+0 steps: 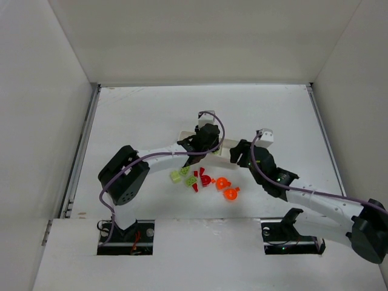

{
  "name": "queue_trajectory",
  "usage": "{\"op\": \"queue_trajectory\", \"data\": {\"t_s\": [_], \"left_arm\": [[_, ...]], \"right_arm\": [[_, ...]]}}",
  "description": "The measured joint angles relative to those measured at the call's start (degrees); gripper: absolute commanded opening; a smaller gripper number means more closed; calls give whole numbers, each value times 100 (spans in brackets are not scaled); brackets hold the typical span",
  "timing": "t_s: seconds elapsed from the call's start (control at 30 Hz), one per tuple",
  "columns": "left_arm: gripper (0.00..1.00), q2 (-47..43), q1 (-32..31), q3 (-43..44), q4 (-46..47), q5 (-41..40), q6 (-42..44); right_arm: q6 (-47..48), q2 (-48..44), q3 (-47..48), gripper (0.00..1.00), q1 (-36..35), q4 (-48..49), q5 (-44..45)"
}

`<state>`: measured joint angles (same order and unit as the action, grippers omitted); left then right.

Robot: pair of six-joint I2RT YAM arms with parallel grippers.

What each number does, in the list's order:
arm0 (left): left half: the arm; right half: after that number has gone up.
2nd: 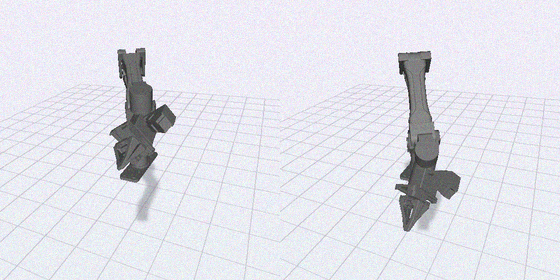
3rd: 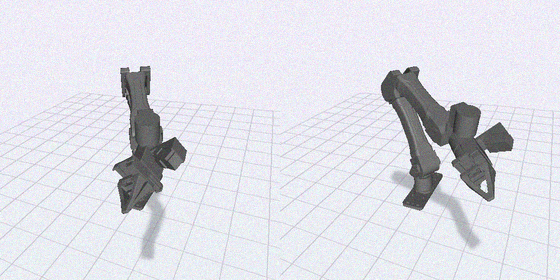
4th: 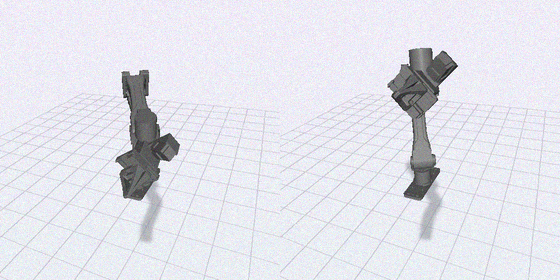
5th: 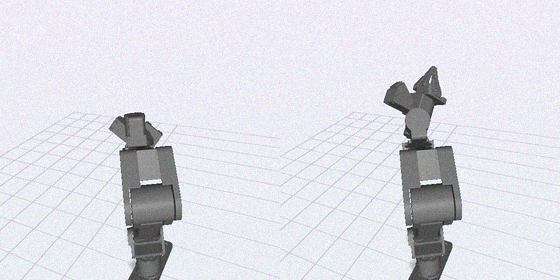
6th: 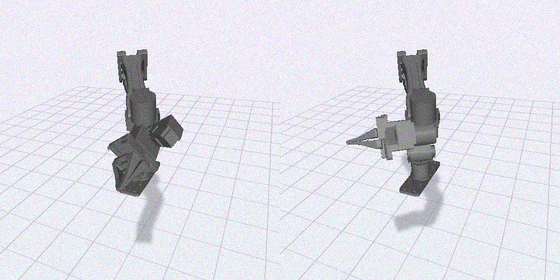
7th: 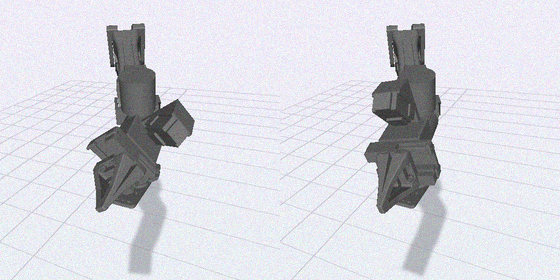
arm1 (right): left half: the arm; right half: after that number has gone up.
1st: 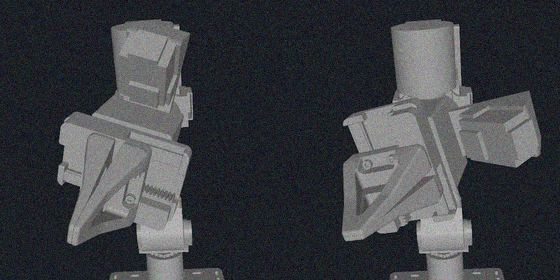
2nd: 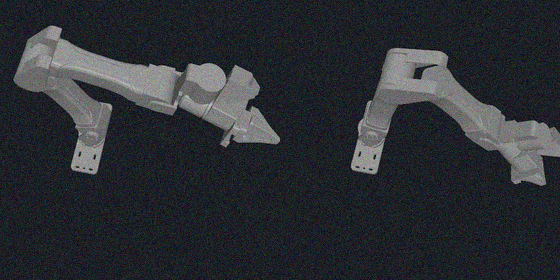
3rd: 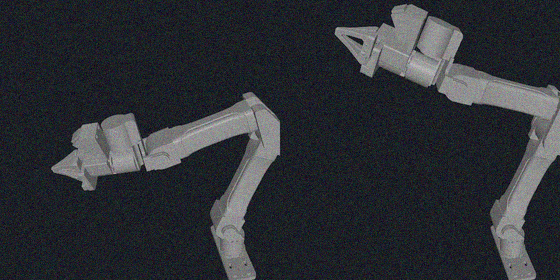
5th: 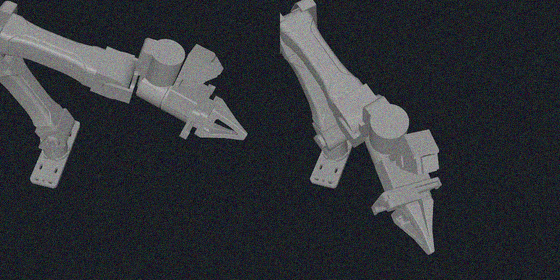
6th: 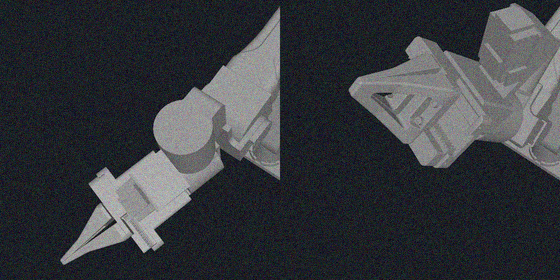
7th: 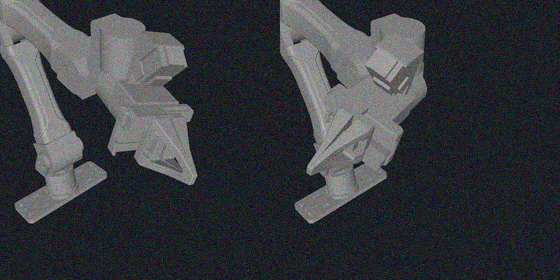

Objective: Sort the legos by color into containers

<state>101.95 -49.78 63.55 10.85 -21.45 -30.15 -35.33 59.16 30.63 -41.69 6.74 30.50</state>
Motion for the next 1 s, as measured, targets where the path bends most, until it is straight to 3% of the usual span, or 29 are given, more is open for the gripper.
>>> {"op": "queue_trajectory", "data": {"t_s": [0.37,0.67,0.9,1.0], "left_arm": [[45,-219,98,-343,295,0,162],[48,-935,262,-1019,494,74,168],[53,-2430,168,-2273,595,-11,85],[55,-3021,66,-2791,463,-116,20]], "right_arm": [[-852,144,-26,87,-1412,-2131,83],[-1545,223,0,88,-1838,-3040,72],[-1674,874,142,87,-2159,-3128,-225],[-1676,1014,181,82,-2181,-3123,-328]]}}
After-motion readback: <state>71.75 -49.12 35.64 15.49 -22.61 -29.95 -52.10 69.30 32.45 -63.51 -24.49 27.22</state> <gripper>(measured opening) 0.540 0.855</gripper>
